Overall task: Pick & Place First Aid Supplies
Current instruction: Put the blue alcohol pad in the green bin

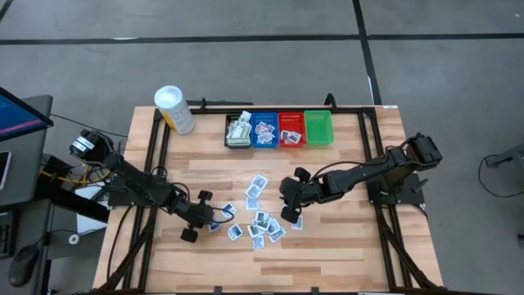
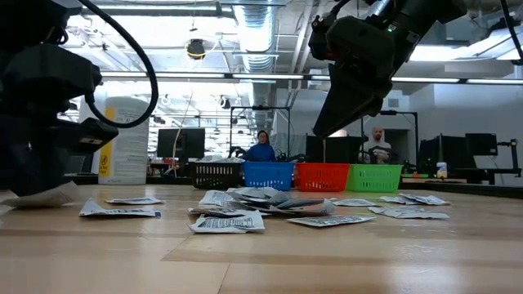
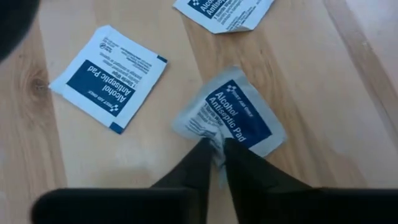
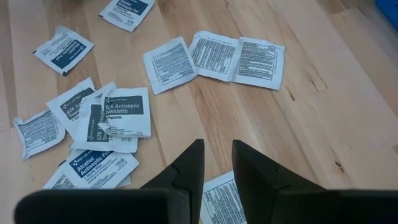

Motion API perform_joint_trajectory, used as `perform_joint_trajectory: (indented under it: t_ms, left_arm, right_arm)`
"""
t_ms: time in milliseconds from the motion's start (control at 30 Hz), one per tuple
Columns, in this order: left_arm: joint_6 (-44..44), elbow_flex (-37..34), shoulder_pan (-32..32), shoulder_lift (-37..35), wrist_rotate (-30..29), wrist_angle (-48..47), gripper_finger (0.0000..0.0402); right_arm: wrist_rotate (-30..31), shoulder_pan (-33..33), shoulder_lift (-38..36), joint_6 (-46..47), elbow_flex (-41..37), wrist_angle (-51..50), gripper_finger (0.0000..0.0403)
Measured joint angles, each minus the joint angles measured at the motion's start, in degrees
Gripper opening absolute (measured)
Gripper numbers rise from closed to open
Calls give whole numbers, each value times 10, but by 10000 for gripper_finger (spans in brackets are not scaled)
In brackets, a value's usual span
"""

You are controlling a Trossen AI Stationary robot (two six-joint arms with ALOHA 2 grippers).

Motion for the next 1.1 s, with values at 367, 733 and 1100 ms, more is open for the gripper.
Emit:
perform_joint_trajectory:
  t_ms: [367,733,1100]
  left_arm:
    - [-4,-4,7,-10,-7,18,6]
    - [68,-5,25,-80,-158,11,6]
    - [123,-5,185,-91,-268,103,8]
  right_arm:
    - [0,0,0,1,0,6,77]
    - [0,-5,0,-1,0,46,77]
    - [0,-71,0,-60,0,207,77]
